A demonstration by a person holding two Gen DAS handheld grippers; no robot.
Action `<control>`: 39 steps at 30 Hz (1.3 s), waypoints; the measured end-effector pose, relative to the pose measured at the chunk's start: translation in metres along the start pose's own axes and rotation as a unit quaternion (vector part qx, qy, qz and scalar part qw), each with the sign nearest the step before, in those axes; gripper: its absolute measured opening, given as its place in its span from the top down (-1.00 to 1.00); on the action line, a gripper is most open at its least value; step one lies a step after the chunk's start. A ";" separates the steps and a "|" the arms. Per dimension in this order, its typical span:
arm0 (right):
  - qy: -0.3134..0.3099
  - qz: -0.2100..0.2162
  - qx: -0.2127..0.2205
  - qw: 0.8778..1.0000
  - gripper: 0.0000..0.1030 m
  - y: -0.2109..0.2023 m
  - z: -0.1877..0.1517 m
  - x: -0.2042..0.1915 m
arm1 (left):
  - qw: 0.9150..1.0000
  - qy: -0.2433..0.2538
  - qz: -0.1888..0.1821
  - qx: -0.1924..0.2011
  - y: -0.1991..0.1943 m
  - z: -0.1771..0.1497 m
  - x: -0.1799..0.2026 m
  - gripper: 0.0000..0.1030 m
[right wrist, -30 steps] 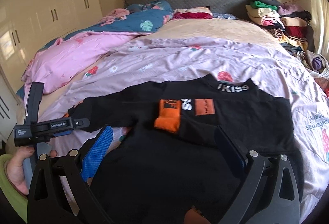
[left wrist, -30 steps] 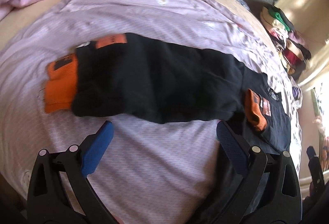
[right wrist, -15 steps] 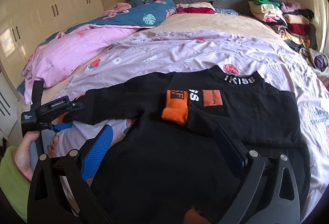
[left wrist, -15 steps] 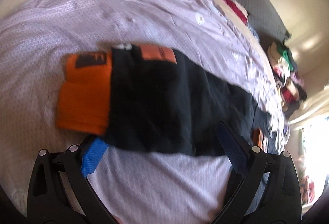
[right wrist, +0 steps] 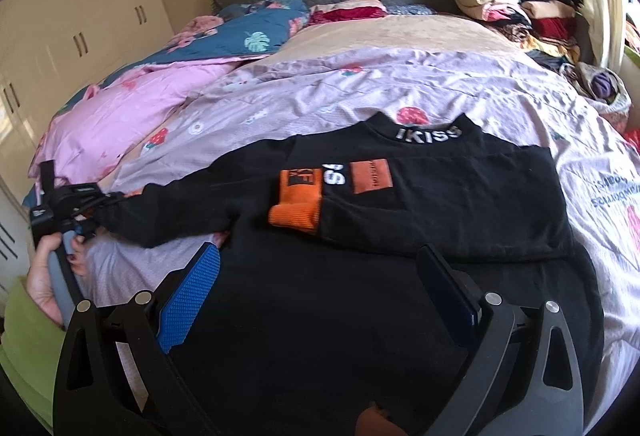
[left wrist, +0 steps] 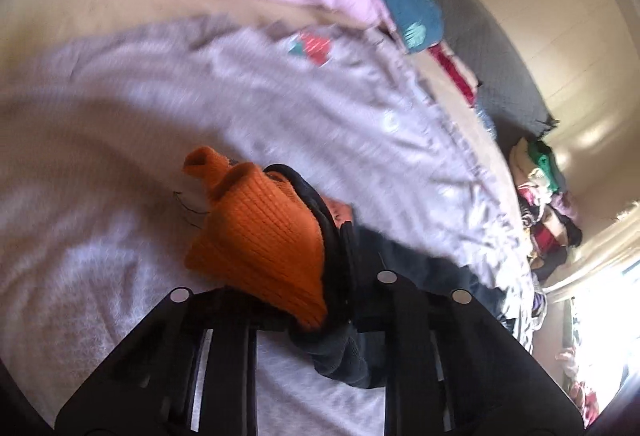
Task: Fold small clothes
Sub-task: 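Grasp the other orange-cuffed sleeve end with the left gripper and lift it, then fold the held sleeve across the shirt body with the left gripper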
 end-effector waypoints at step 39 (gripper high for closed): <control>0.204 -0.055 0.071 0.975 -0.90 -0.074 -0.006 0.155 | 0.942 0.235 -0.240 0.005 -0.022 -0.066 0.318 0.82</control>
Point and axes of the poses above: each gripper's, at about its wrist camera, not at the fingertips, and y roughly the way its jaws point, x to its right, z to its top, the point moved 4 cm from there along y, roughly the way its jaws point, and after that the axes turned 7 degrees about y, right-handed, at the moved point
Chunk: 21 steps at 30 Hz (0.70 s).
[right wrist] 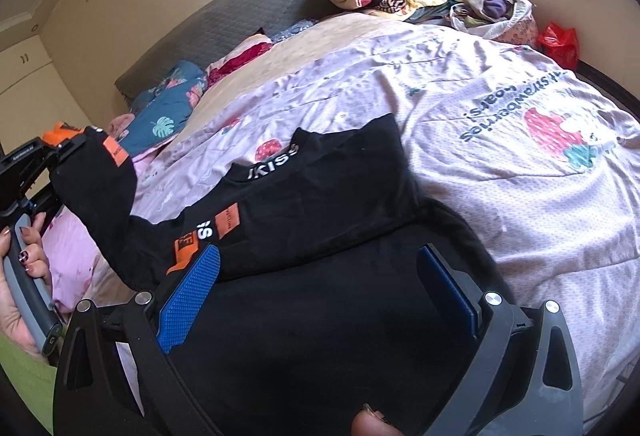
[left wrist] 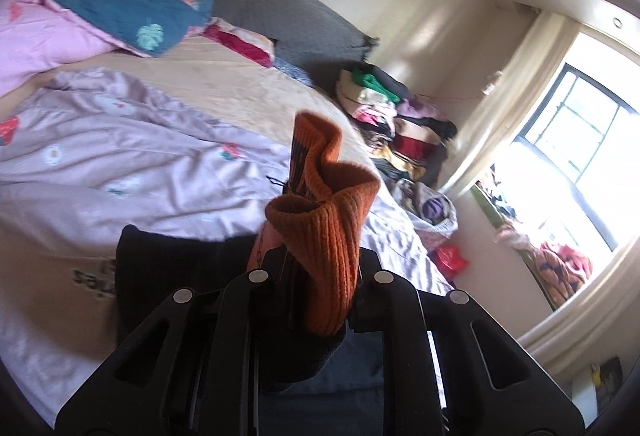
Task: Fold small clothes
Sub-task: 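Fold the held sleeve across the shirt body with the left gripper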
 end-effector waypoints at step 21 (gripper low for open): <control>0.046 0.006 -0.060 0.997 -0.90 0.031 -0.006 0.033 | 0.987 0.080 0.012 -0.142 0.081 -0.085 0.027 0.09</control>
Point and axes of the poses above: each gripper's, at about its wrist camera, not at the fingertips, and y roughly the way its jaws point, x to its right, z to its top, the point moved 4 cm from there along y, roughly the way its jaws point, and after that the axes turned 7 degrees about y, right-handed, at the moved point
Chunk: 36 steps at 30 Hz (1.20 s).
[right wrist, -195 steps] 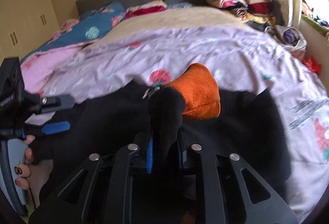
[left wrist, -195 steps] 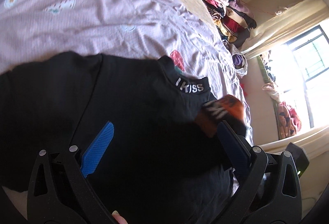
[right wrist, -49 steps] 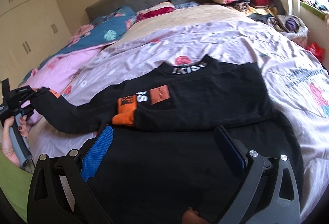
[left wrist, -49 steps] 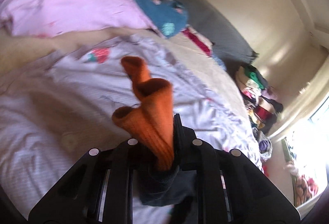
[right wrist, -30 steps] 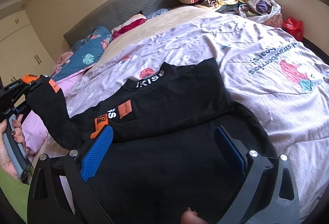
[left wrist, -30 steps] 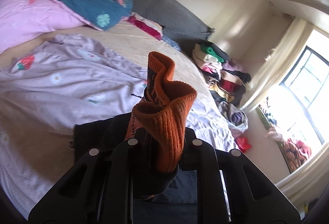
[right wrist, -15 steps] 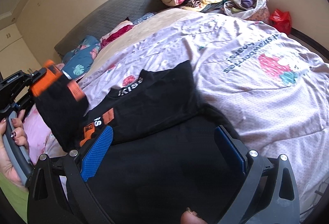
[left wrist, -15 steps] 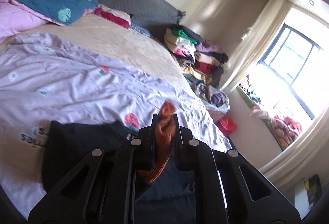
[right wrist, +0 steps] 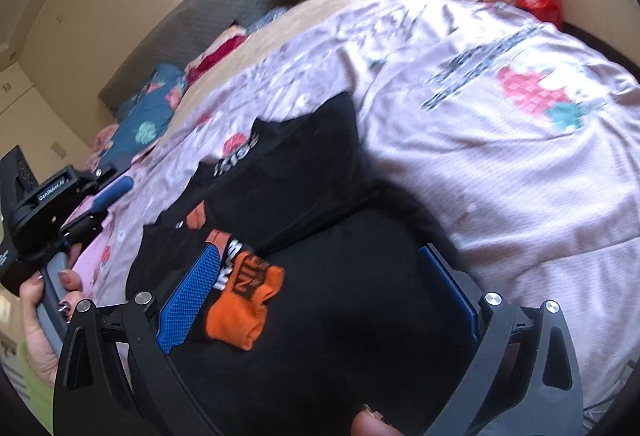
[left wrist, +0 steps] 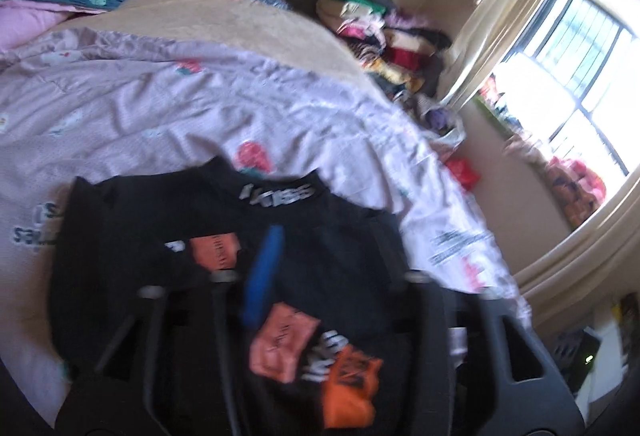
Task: Fold small clothes
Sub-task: 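Fold the held sleeve across the shirt body with the left gripper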
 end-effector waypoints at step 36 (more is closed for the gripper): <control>-0.228 0.027 0.055 0.972 0.88 0.013 0.076 -0.112 | 0.984 -0.115 0.113 -0.070 0.006 -0.047 -0.166 -0.49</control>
Point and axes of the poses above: each gripper's, at about its wrist camera, not at the fingertips, and y roughly the way its jaws point, x to its right, z to its top, the point moved 4 cm from there along y, roughly the way its jaws point, and after that the axes turned 7 degrees about y, right-handed, at the moved point
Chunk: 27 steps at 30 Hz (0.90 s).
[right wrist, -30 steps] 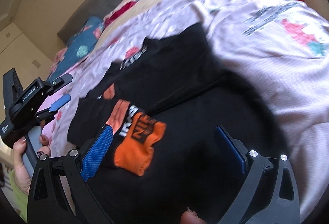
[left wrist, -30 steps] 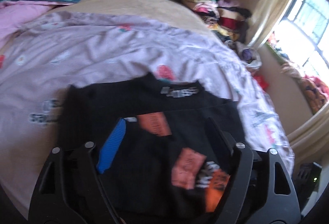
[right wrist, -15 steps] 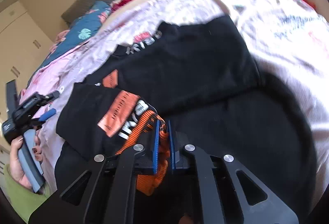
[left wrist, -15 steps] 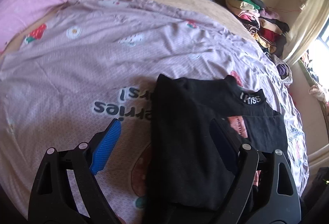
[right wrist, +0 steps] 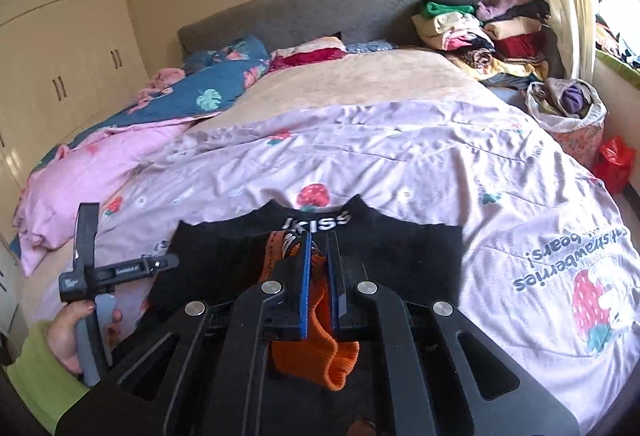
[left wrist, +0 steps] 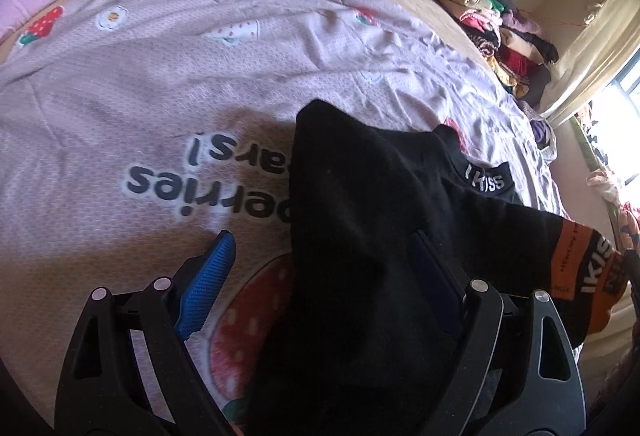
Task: Fold small clothes
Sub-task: 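Fold the held sleeve across the shirt body with the left gripper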
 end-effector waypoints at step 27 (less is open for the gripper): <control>0.031 -0.117 -0.028 0.992 0.73 0.041 -0.032 0.057 | 0.999 0.047 0.011 0.008 -0.002 -0.003 0.015 0.76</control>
Point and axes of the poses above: each gripper's, at about its wrist camera, not at the fingertips, and y roughly the way its jaws point, x to its right, z to its top, the point moved 4 cm from there along y, roughly the way its jaws point, and after that the axes turned 7 degrees about y, right-handed, at the moved point
